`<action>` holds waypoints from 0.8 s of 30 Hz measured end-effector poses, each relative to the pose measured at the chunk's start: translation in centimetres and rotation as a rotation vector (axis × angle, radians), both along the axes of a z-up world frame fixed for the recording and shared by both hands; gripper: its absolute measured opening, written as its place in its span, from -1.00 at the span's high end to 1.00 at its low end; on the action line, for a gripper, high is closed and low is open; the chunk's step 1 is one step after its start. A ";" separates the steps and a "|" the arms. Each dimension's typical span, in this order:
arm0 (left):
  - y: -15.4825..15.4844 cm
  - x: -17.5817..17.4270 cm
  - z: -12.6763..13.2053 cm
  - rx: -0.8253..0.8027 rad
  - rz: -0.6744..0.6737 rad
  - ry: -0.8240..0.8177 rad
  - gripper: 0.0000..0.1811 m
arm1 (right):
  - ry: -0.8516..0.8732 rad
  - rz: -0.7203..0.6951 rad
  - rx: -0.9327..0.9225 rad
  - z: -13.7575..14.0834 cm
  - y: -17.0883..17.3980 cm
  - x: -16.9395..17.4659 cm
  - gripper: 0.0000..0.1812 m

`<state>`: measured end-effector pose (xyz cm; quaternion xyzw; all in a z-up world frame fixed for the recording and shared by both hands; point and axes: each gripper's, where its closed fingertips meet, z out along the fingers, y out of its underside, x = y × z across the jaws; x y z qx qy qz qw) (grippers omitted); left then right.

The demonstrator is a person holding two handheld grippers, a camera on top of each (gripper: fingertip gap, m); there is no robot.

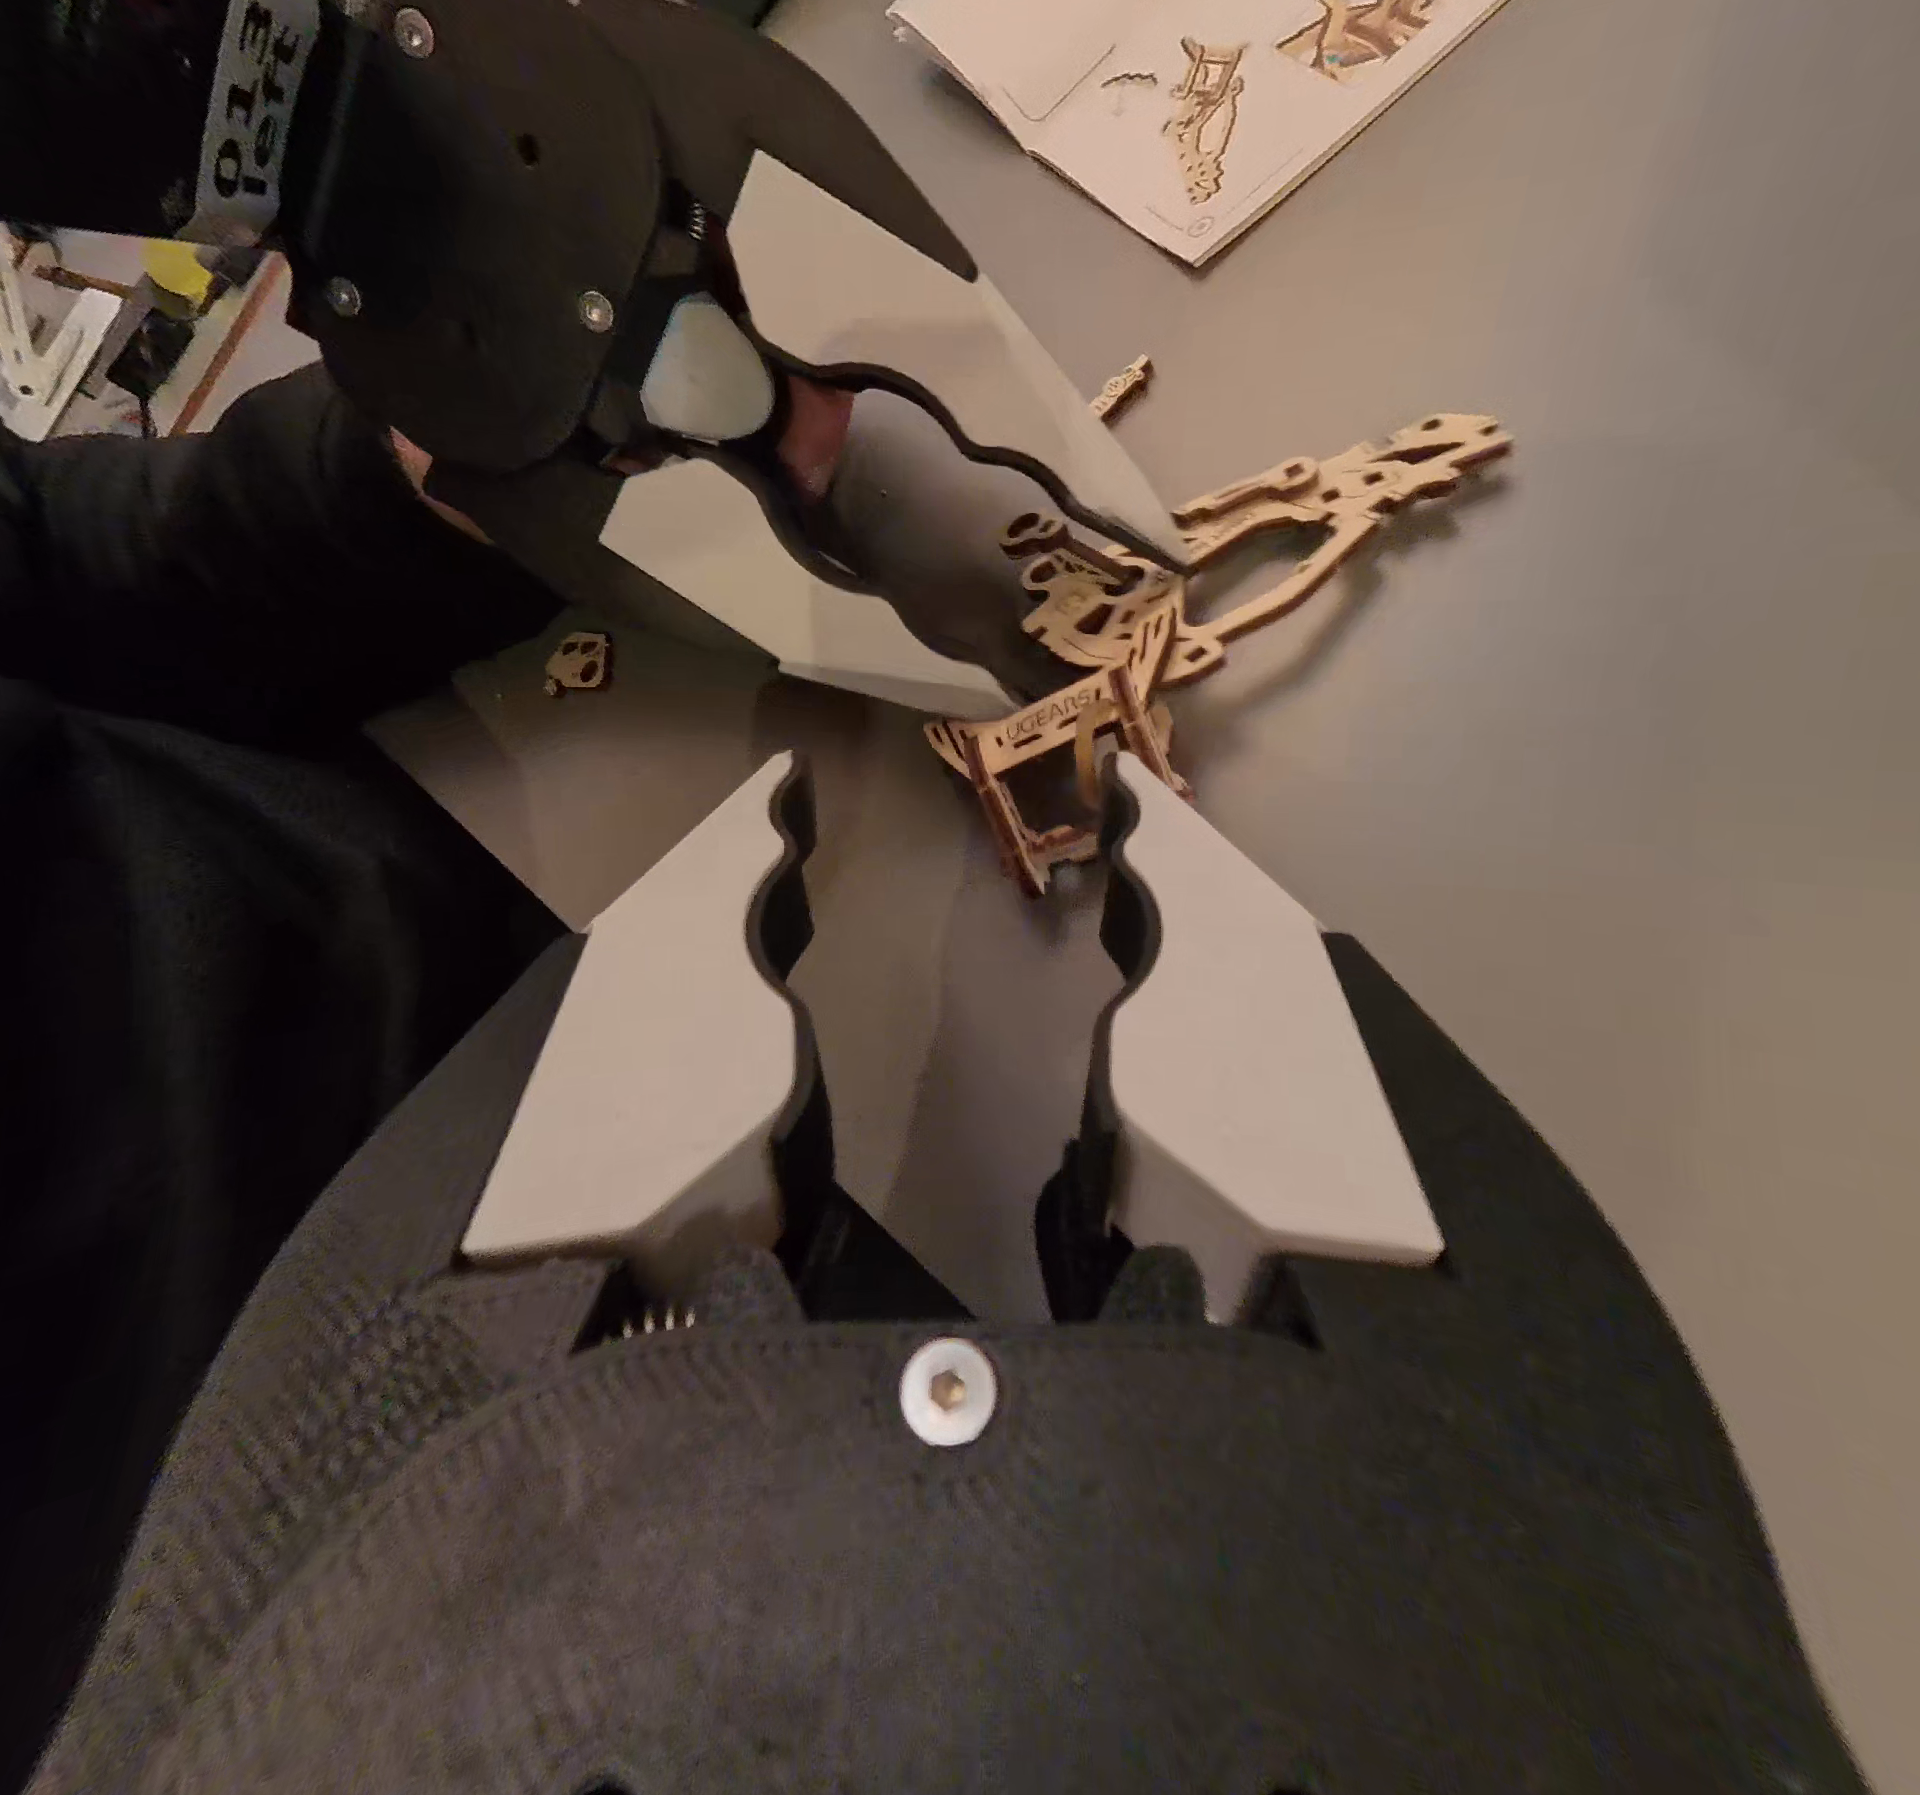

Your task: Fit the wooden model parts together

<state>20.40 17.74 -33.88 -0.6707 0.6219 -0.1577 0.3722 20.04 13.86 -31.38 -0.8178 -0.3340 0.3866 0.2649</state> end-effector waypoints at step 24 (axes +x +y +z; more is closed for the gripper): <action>-0.4 1.5 0.0 -0.011 0.003 0.032 0.54 | -0.055 0.040 -0.077 -1.5 0.4 1.5 0.88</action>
